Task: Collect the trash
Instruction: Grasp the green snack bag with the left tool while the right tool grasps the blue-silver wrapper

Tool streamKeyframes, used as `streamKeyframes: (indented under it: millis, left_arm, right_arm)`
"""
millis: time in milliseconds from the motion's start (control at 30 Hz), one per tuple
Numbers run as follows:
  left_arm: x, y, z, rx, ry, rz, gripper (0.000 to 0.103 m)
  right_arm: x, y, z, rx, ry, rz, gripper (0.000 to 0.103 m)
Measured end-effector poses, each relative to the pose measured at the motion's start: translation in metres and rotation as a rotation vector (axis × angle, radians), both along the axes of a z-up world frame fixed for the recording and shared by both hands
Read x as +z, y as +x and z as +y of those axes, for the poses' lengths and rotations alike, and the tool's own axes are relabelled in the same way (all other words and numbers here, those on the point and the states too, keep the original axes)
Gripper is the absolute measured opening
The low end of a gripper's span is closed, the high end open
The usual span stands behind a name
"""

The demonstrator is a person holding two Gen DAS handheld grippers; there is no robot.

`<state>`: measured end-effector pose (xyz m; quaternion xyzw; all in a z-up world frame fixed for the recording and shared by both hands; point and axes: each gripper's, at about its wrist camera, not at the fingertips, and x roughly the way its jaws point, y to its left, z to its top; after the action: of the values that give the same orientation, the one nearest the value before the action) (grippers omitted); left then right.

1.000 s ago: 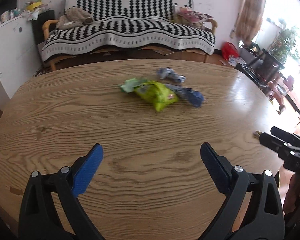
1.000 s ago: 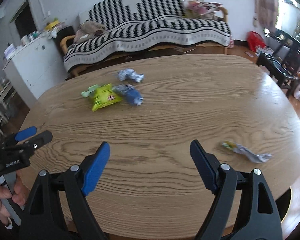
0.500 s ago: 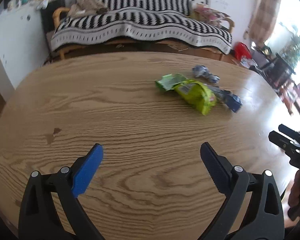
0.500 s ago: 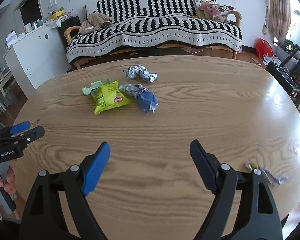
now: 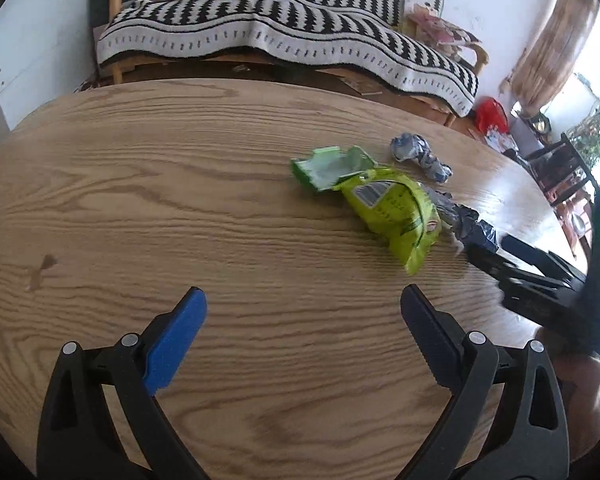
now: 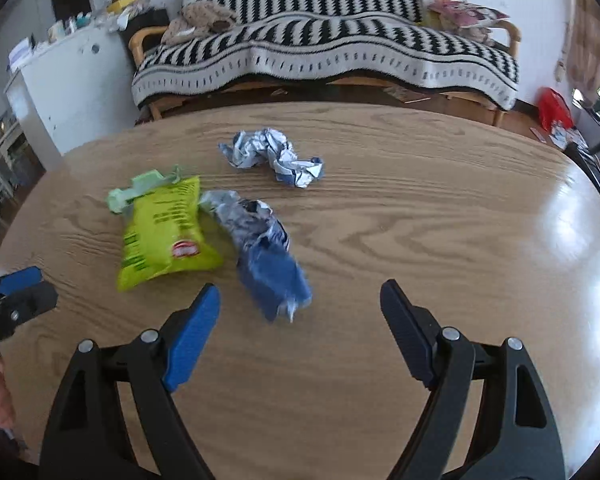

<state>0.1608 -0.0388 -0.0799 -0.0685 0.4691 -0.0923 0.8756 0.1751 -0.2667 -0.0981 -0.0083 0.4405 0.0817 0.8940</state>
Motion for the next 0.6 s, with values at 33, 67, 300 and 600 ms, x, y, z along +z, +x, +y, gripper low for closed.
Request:
streamKeyframes:
  millis: [33, 67, 300, 600]
  left_arm:
    - [0.0, 0.004, -0.006, 0.0, -0.002, -0.001, 0.095]
    - [0.0, 0.007, -0.01, 0.001, -0.007, -0.001, 0.095]
    - [0.001, 0.031, -0.047, 0.02, -0.019, -0.008, 0.095]
    - [-0.021, 0.059, -0.083, 0.099, 0.043, -0.01, 0.096]
  right_arm:
    - [-0.002, 0.004, 0.002, 0.015, -0.011, -0.001, 0.08]
    - [-0.004, 0.009, 0.004, 0.034, -0.024, -0.001, 0.079]
    - [-0.005, 0.01, -0.005, 0.083, 0.028, 0.023, 0.024]
    - [0.012, -0.072, -0.052, -0.018, 0.073, 0.034, 0.024]
